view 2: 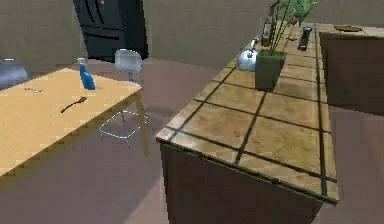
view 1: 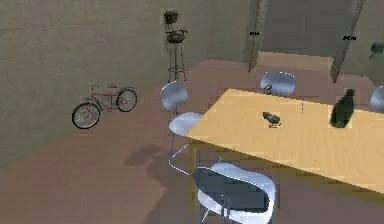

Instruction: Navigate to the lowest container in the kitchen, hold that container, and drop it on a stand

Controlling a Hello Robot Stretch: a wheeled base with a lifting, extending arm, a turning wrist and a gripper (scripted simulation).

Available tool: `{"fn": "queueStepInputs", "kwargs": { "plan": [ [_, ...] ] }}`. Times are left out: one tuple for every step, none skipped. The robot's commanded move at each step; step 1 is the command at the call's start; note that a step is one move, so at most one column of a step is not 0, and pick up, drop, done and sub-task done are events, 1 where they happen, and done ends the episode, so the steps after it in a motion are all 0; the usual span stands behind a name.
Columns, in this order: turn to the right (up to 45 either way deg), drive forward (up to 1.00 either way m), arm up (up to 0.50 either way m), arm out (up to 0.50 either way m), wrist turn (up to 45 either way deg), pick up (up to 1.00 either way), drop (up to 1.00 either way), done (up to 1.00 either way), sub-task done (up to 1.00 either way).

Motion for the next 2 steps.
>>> {"fn": "queueStepInputs", "kwargs": {
  "plan": [
    [36.0, 0.0, 0.0, 0.0, 0.0, 0.0, 0.0, 0.0, 0.0],
    [0.0, 0.05, 0.0, 0.0, 0.0, 0.0, 0.0, 0.0, 0.0]
  ]
}}
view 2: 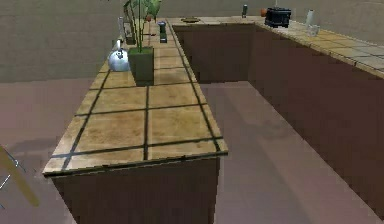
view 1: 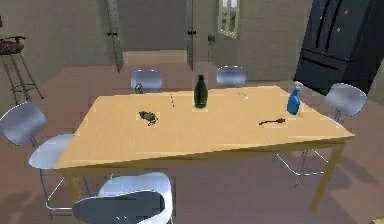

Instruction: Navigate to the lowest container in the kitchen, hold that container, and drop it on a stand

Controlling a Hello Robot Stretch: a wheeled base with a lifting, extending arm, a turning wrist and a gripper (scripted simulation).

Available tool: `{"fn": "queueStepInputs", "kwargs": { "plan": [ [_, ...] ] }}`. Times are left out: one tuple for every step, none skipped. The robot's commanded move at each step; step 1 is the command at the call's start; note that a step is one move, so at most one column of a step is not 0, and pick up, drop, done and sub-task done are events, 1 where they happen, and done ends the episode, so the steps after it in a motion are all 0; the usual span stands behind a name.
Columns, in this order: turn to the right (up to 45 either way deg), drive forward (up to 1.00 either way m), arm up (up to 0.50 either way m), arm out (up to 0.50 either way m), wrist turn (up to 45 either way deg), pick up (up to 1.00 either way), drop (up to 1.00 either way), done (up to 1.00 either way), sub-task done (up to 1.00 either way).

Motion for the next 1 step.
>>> {"fn": "queueStepInputs", "kwargs": {
  "plan": [
    [-45.0, 0.0, 0.0, 0.0, 0.0, 0.0, 0.0, 0.0, 0.0]
  ]
}}
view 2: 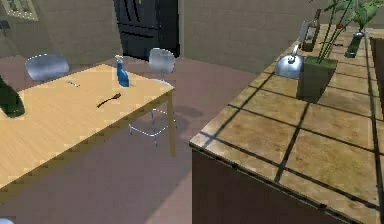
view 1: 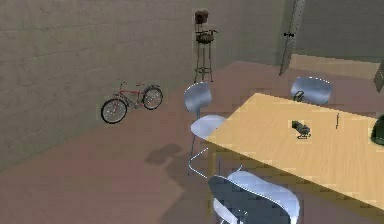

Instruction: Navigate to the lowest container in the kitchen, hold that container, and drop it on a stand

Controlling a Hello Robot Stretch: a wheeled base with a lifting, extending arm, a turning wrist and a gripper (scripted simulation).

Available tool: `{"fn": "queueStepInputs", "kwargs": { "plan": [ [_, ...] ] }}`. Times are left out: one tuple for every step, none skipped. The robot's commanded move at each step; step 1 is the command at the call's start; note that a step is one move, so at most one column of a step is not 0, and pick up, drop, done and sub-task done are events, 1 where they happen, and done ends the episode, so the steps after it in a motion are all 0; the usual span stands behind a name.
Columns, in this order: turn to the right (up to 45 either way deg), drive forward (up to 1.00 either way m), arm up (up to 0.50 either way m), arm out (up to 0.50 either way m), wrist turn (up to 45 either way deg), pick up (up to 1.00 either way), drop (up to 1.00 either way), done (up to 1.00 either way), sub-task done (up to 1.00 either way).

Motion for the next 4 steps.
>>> {"fn": "queueStepInputs", "kwargs": {
  "plan": [
    [-15.0, 0.0, 0.0, 0.0, 0.0, 0.0, 0.0, 0.0, 0.0],
    [45.0, 0.0, 0.0, 0.0, 0.0, 0.0, 0.0, 0.0, 0.0],
    [45.0, 0.0, 0.0, 0.0, 0.0, 0.0, 0.0, 0.0, 0.0],
    [0.0, 0.65, 0.0, 0.0, 0.0, 0.0, 0.0, 0.0, 0.0]
  ]
}}
